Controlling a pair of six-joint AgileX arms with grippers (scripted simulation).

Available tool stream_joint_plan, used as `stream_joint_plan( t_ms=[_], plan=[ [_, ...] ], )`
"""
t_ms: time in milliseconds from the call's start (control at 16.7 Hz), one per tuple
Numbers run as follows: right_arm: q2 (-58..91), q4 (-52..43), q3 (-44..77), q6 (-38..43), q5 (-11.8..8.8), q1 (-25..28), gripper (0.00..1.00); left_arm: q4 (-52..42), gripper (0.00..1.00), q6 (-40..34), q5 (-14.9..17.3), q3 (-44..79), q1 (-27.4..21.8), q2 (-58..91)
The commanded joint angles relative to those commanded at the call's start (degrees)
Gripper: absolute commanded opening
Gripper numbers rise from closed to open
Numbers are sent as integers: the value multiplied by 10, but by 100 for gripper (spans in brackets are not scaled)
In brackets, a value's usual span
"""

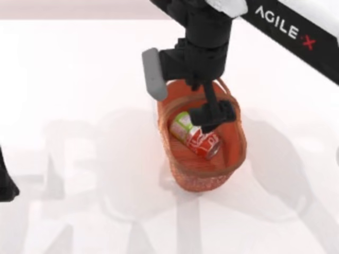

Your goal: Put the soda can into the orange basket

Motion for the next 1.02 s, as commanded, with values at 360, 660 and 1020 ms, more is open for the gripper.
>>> stream_joint_plan(
  t_ms=[360, 660, 1020],
  plan=[
    [0, 0, 0, 0, 0, 0, 40, 0, 100, 0, 0, 0, 0, 0],
    [0, 0, 0, 0, 0, 0, 2, 0, 100, 0, 0, 0, 0, 0],
    [0, 0, 0, 0, 0, 0, 0, 0, 100, 0, 0, 0, 0, 0]
  ],
)
